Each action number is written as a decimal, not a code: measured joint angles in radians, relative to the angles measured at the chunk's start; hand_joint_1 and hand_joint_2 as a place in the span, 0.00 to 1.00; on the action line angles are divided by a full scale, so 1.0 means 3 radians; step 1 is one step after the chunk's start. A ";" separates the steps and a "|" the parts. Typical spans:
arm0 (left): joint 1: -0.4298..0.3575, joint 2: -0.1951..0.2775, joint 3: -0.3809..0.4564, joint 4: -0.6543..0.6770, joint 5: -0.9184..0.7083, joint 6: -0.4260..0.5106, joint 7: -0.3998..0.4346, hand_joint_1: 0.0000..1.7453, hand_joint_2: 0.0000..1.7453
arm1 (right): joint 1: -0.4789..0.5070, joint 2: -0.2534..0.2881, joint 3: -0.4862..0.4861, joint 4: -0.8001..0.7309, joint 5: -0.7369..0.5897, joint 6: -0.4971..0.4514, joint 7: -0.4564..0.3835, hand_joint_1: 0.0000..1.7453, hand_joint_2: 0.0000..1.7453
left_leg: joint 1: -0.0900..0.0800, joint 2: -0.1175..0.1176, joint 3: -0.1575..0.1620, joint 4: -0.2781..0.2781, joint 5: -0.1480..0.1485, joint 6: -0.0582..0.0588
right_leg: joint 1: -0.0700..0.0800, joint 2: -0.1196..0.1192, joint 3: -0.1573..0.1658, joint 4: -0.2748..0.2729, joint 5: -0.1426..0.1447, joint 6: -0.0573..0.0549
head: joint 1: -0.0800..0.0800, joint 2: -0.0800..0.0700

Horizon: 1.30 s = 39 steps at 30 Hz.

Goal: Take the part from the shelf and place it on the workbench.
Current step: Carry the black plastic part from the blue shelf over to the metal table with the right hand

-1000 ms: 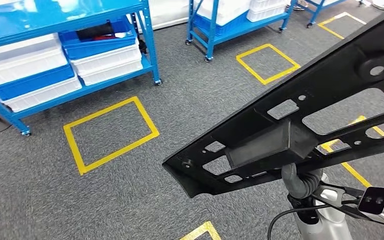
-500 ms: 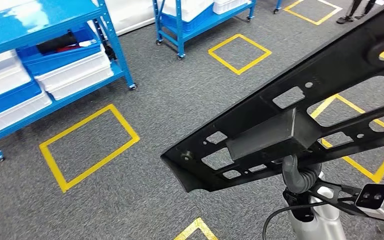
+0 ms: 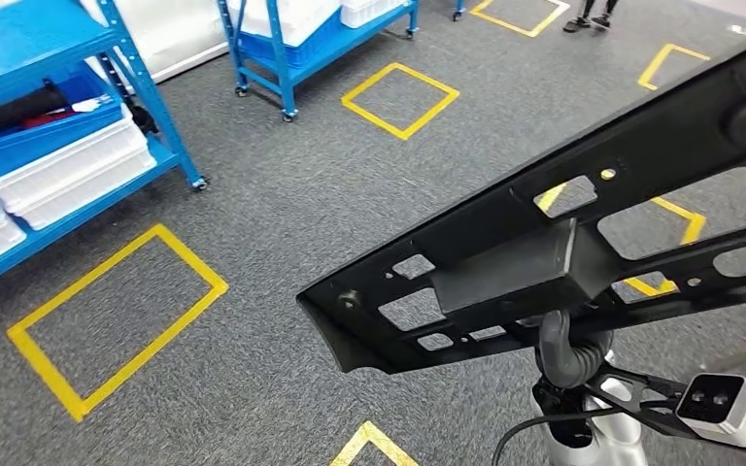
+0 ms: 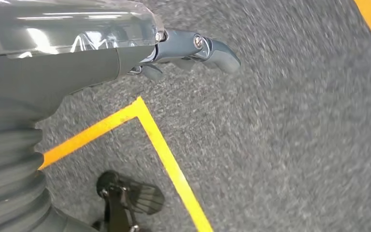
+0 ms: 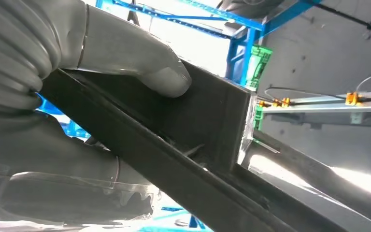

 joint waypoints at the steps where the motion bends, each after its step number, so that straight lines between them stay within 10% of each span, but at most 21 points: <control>1: 0.0009 -0.0008 0.0002 0.0000 0.0003 0.0000 0.0000 0.00 1.00 | -0.0003 -0.0002 0.0030 0.0005 -0.0009 -0.0022 0.0000 1.00 1.00 | -0.0005 0.0046 0.0000 0.0001 -0.0003 0.0004 | -0.0008 -0.0040 -0.0108 0.0210 -0.0075 0.0010 | 0.0000 0.0000; 3: 0.0017 -0.0023 0.0006 0.0000 0.0006 0.0001 0.0000 0.00 1.00 | -0.0003 -0.0016 0.0083 0.0018 -0.0023 -0.0055 0.0000 1.00 1.00 | -0.0010 0.0131 0.0002 0.0003 -0.0011 0.0003 | -0.0020 -0.0071 -0.0159 0.0308 -0.0048 0.0019 | 0.0000 0.0000; 8: 0.0017 -0.0058 0.0007 0.0001 0.0002 0.0001 0.0002 0.00 1.00 | -0.0006 -0.0063 0.0195 0.0023 -0.0027 -0.0074 -0.0001 1.00 1.00 | -0.0031 0.0275 0.0039 0.0011 -0.0050 -0.0058 | 0.0018 -0.0260 0.0345 -0.0614 0.0311 -0.0042 | 0.0000 0.0000; 11: 0.0012 -0.0069 0.0006 0.0001 -0.0008 -0.0004 0.0015 0.00 1.00 | -0.0004 -0.0101 0.0258 0.0020 -0.0015 -0.0087 0.0000 1.00 1.00 | -0.0028 0.0328 0.0059 0.0015 -0.0073 -0.0111 | 0.0024 -0.0177 0.0345 -0.0651 0.0320 -0.0096 | -0.0001 0.0000; 16: 0.0020 -0.0087 0.0009 0.0003 -0.0001 0.0001 0.0031 0.00 1.00 | -0.0162 -0.0187 0.0619 0.0087 0.0018 -0.0283 0.0014 1.00 1.00 | -0.0003 0.0060 -0.0304 0.0818 -0.0492 -0.0165 | 0.0015 -0.0011 0.0354 -0.0679 0.0346 -0.0173 | -0.0001 0.0000; 18: 0.0025 -0.0095 0.0012 0.0003 0.0008 0.0008 0.0029 0.00 1.00 | -0.0292 -0.0236 0.0831 0.0154 -0.0080 -0.0407 0.0056 1.00 1.00 | -0.0003 0.0044 -0.0406 0.0985 -0.0482 -0.0169 | 0.0021 0.0074 0.0349 -0.0666 0.0347 -0.0175 | -0.0001 0.0000; 22: 0.0006 -0.0107 0.0013 0.0004 0.0009 0.0029 0.0025 0.00 1.00 | -0.0568 -0.0350 0.1206 0.0176 -0.0345 -0.0692 0.0218 1.00 1.00 | 0.0010 -0.0110 -0.0081 0.0230 -0.0076 -0.0138 | 0.0019 0.0227 0.0338 -0.0608 0.0328 -0.0138 | -0.0001 0.0000; 26: 0.0007 -0.0101 0.0015 0.0004 0.0035 0.0022 -0.0003 0.00 1.00 | -0.0671 -0.0458 0.1431 0.0081 -0.0395 -0.0857 0.0247 1.00 1.00 | -0.0005 -0.0116 -0.0024 0.0082 -0.0041 -0.0062 | 0.0008 0.0303 0.0295 -0.0595 0.0340 -0.0065 | -0.0001 0.0000; 30: 0.0012 -0.0100 0.0040 0.0004 0.0112 0.0059 -0.0016 0.00 1.00 | -0.0790 -0.0595 0.1504 0.0059 -0.0597 -0.0849 0.0187 1.00 1.00 | -0.0005 0.0024 -0.0012 0.0036 -0.0011 0.0014 | 0.0012 -0.0001 0.0055 -0.0102 0.0061 -0.0007 | -0.0001 0.0000; 33: 0.0038 -0.0100 0.0084 0.0004 0.0147 0.0100 -0.0016 0.00 1.00 | -0.0815 -0.0672 0.1509 0.0084 -0.0706 -0.0779 0.0147 1.00 1.00 | -0.0018 0.0141 -0.0013 0.0038 -0.0021 0.0025 | -0.0004 -0.0064 -0.0169 0.0338 -0.0065 0.0018 | 0.0000 0.0000; 37: 0.0041 -0.0109 0.0101 0.0004 0.0158 0.0147 -0.0016 0.00 1.00 | -0.0825 -0.0761 0.1509 0.0116 -0.0747 -0.0758 0.0112 1.00 1.00 | -0.0031 0.0268 0.0018 0.0042 -0.0054 -0.0007 | 0.0014 -0.0248 0.0218 -0.0413 0.0290 -0.0020 | 0.0000 0.0000; 39: 0.0042 -0.0112 0.0105 0.0004 0.0153 0.0166 -0.0016 0.00 1.00 | -0.0823 -0.0826 0.1497 0.0138 -0.0781 -0.0757 0.0070 1.00 1.00 | -0.0046 0.0319 0.0030 0.0046 -0.0074 -0.0037 | 0.0045 -0.0318 0.0306 -0.0601 0.0322 -0.0061 | -0.0001 0.0000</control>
